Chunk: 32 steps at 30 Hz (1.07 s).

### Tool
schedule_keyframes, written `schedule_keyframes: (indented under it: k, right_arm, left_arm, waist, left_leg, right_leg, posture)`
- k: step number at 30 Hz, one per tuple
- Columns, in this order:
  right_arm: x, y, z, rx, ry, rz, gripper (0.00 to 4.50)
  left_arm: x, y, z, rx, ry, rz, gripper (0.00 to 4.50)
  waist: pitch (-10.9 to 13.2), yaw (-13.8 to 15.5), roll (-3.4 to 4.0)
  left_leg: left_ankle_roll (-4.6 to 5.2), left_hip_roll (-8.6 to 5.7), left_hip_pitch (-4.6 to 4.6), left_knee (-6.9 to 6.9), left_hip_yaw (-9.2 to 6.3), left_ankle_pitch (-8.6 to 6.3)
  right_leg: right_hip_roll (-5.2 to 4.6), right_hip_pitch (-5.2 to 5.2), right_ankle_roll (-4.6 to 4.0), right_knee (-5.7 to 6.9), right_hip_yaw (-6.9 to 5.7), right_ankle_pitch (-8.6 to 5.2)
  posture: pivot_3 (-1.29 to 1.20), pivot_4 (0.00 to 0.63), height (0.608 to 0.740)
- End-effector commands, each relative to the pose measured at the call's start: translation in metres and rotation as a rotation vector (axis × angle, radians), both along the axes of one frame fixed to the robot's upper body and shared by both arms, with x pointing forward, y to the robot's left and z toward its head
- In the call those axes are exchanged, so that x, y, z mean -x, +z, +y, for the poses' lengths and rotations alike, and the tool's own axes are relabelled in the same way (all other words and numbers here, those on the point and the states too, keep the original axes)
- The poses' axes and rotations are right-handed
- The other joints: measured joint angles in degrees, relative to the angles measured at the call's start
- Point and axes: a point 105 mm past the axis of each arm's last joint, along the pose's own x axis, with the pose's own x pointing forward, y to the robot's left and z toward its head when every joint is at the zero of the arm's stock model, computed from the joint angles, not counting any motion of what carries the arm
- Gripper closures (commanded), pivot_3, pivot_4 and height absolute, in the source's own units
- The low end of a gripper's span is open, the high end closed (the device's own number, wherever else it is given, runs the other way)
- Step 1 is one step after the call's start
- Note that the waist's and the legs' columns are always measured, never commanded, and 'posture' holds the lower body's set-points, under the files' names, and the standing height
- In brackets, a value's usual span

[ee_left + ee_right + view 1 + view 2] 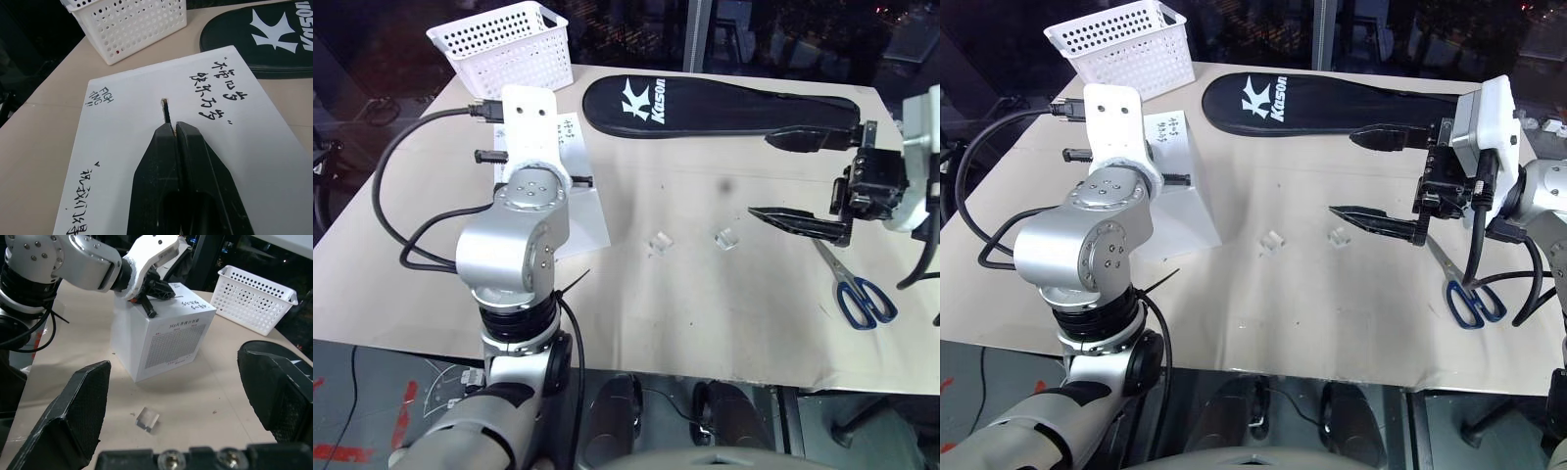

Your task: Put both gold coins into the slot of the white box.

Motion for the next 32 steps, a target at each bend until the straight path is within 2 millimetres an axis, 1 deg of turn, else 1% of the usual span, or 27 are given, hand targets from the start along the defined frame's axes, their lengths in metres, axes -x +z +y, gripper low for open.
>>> schedule_keyframes:
  k: [1,2,3,4,7,8,9,10,11,12,13,14,15,17,19,20,21,22,23,25,27,30,32]
  right_arm:
    - [0.005,0.009,-0.005,-0.002,-0.005,-0.062,0.01]
    - [0.005,0.009,-0.005,-0.002,-0.004,-0.062,0.00]
    - [0.005,0.009,-0.006,-0.002,-0.004,-0.062,0.00]
    - [0.005,0.008,-0.006,-0.003,-0.005,-0.061,0.00]
    - [0.005,0.007,-0.007,-0.003,-0.005,-0.059,0.00]
    - [0.005,0.006,-0.008,-0.003,-0.006,-0.058,0.00]
    - [0.006,0.005,-0.008,-0.003,-0.006,-0.056,0.00]
    - [0.006,0.004,-0.009,-0.006,-0.010,-0.054,0.00]
    - [0.006,0.004,-0.010,-0.008,-0.013,-0.052,0.00]
    - [0.005,0.002,-0.013,-0.008,-0.027,-0.047,0.00]
    - [0.005,0.000,-0.015,-0.008,-0.041,-0.043,0.00]
    - [0.005,-0.002,-0.016,-0.008,-0.050,-0.041,0.00]
    - [0.004,-0.005,-0.021,-0.013,-0.077,-0.030,0.00]
    - [0.004,-0.015,-0.032,-0.017,-0.136,0.000,0.00]
    - [0.006,-0.025,-0.048,-0.004,-0.219,0.033,0.00]
    - [0.008,-0.032,-0.057,0.012,-0.265,0.050,0.00]
    - [0.011,-0.040,-0.066,0.032,-0.315,0.069,0.00]
    - [0.015,-0.048,-0.076,0.049,-0.360,0.090,0.00]
    - [0.019,-0.054,-0.085,0.060,-0.404,0.108,0.00]
    - [0.028,-0.064,-0.103,0.080,-0.490,0.146,0.00]
    - [0.038,-0.073,-0.117,0.108,-0.547,0.176,0.00]
    - [0.048,-0.080,-0.131,0.127,-0.601,0.200,0.00]
    - [0.051,-0.083,-0.137,0.141,-0.627,0.206,0.00]
  left_arm:
    - [0.002,-0.008,0.000,0.064,-0.007,0.032,4.50]
    - [0.002,-0.009,-0.001,0.083,-0.010,0.032,3.96]
    - [0.002,-0.010,-0.001,0.094,-0.011,0.032,3.80]
    - [0.003,-0.007,0.000,0.109,-0.005,0.012,3.33]
    - [0.005,0.012,0.000,0.122,-0.038,-0.094,1.87]
    - [0.007,0.017,-0.002,0.116,-0.076,-0.124,1.87]
    - [0.009,0.022,-0.008,0.125,-0.151,-0.145,1.87]
    - [0.013,0.024,-0.020,0.163,-0.298,-0.165,1.87]
    - [0.017,0.025,-0.028,0.189,-0.401,-0.180,1.87]
    - [0.030,0.030,-0.039,0.213,-0.607,-0.241,1.87]
    - [0.043,0.031,-0.043,0.216,-0.741,-0.282,1.87]
    - [0.052,0.032,-0.045,0.210,-0.820,-0.307,1.87]
    - [0.065,0.024,-0.044,0.208,-0.915,-0.299,1.87]
    - [0.081,0.003,-0.037,0.183,-1.010,-0.224,1.87]
    - [0.098,-0.014,-0.033,0.208,-1.110,-0.153,1.87]
    - [0.104,-0.021,-0.029,0.234,-1.148,-0.122,1.33]
    - [0.109,-0.028,-0.024,0.250,-1.167,-0.087,1.01]
    - [0.112,-0.035,-0.019,0.247,-1.165,-0.052,0.60]
    - [0.113,-0.041,-0.014,0.229,-1.153,-0.022,0.05]
    - [0.115,-0.053,-0.001,0.211,-1.127,0.028,0.05]
    - [0.118,-0.061,0.006,0.213,-1.136,0.061,0.05]
    - [0.117,-0.067,0.015,0.210,-1.136,0.083,0.05]
    - [0.110,-0.068,0.018,0.210,-1.133,0.083,0.05]
  waist:
    - [0.0,0.0,0.00]
    - [0.0,0.0,0.01]
    - [0.0,0.0,0.01]
    - [0.0,0.0,0.01]
    - [0.0,0.0,0.00]
    - [0.0,0.1,-0.01]
    - [0.0,0.0,-0.02]
    - [0.0,0.0,-0.02]
    - [0.0,0.0,-0.02]
    - [0.0,-0.1,-0.01]
    - [0.0,-0.2,0.00]
    - [0.0,-0.3,0.00]
    - [0.0,-0.3,0.01]
    - [0.0,-0.4,0.02]
    - [0.0,-0.1,0.03]
    - [0.0,0.1,0.02]
    - [0.0,0.3,0.02]
    - [0.0,0.6,0.02]
    - [0.0,0.7,0.01]
    - [-0.1,0.8,0.09]
    - [-0.1,0.7,0.12]
    - [-0.2,0.5,0.24]
    - [-0.2,0.5,0.27]
  left_leg:
    - [0.01,0.00,0.01,0.00,0.00,0.00]
    - [0.02,0.00,0.01,0.00,0.00,-0.01]
    - [0.02,0.00,0.01,0.00,0.00,-0.01]
    - [0.02,0.00,0.02,0.00,0.00,-0.01]
    - [0.02,0.00,0.02,0.04,0.00,-0.01]
    - [0.03,0.00,0.01,0.05,-0.02,-0.01]
    - [0.03,0.00,-0.01,0.06,-0.04,-0.01]
    - [0.02,0.00,-0.02,0.07,-0.03,-0.01]
    - [-0.02,0.01,-0.04,0.08,-0.02,0.01]
    - [-0.02,0.01,-0.03,0.08,-0.01,0.01]
    - [-0.03,0.01,-0.03,0.07,0.00,0.02]
    - [-0.05,0.04,-0.01,0.06,0.04,0.02]
    - [-0.07,0.06,0.00,0.06,0.05,0.02]
    - [-0.08,0.11,0.02,0.03,0.04,0.03]
    - [-0.09,0.11,0.04,0.01,0.02,0.02]
    - [-0.09,0.11,0.03,0.02,0.02,0.02]
    - [-0.08,0.07,0.01,0.05,-0.01,0.02]
    - [-0.06,0.04,-0.02,0.08,-0.04,0.01]
    - [0.02,0.02,-0.02,0.09,-0.06,-0.03]
    - [0.19,0.00,0.09,0.14,-0.02,-0.13]
    - [0.21,0.02,0.11,0.15,-0.02,-0.15]
    - [-0.02,0.14,0.19,0.19,-0.03,-0.27]
    - [-0.03,0.17,0.21,0.19,-0.04,-0.28]
  right_leg:
    - [0.00,0.00,0.00,0.00,0.00,0.00]
    - [0.00,0.00,0.01,0.01,0.00,0.00]
    - [0.00,0.01,0.01,0.01,0.00,-0.01]
    - [0.00,0.00,0.03,0.01,0.01,-0.02]
    - [0.00,0.01,0.03,0.06,0.00,-0.02]
    - [0.00,0.01,0.03,0.07,-0.01,-0.02]
    - [0.00,0.01,0.02,0.07,-0.03,-0.01]
    - [0.00,0.00,0.01,0.07,-0.03,-0.01]
    - [-0.01,-0.01,0.00,0.07,-0.02,0.00]
    - [-0.02,0.00,-0.01,0.05,-0.02,0.00]
    - [-0.03,0.00,-0.01,0.04,-0.01,0.01]
    - [-0.04,-0.01,-0.03,0.04,0.00,0.01]
    - [-0.06,-0.01,-0.04,0.05,0.01,0.01]
    - [-0.05,-0.02,-0.06,0.05,0.00,0.00]
    - [-0.03,-0.01,-0.11,0.07,0.03,-0.03]
    - [-0.02,-0.01,-0.10,0.07,-0.01,-0.03]
    - [-0.04,0.01,-0.09,0.06,-0.05,-0.04]
    - [-0.06,0.04,-0.08,0.05,-0.09,-0.04]
    - [-0.06,0.07,0.05,-0.03,-0.12,-0.14]
    - [-0.08,0.17,0.02,-0.03,-0.08,-0.28]
    - [-0.11,0.17,0.03,-0.04,-0.07,-0.31]
    - [-0.20,0.16,0.00,-0.02,-0.08,-0.29]
    - [-0.24,0.15,-0.01,-0.02,-0.07,-0.29]
  posture:
    - [0.00,0.150,0.740]
    - [0.00,0.150,0.740]
    - [0.00,0.150,0.740]
    - [0.00,0.150,0.740]
    - [0.00,0.150,0.740]
    - [0.00,0.150,0.740]
    - [0.00,0.150,0.740]
    - [0.00,0.150,0.740]
    - [0.00,0.150,0.740]
    - [0.00,0.150,0.740]
    - [0.00,0.150,0.740]
    - [0.00,0.150,0.740]
    - [0.00,0.150,0.740]
    - [0.00,0.150,0.740]
    - [0.00,0.150,0.740]
    - [0.00,0.150,0.740]
    - [0.00,0.150,0.740]
    - [0.00,0.150,0.740]
    - [0.00,0.150,0.740]
    - [0.00,0.150,0.740]
    - [0.00,0.150,0.740]
    - [0.00,0.150,0.740]
    - [0.00,0.150,0.740]
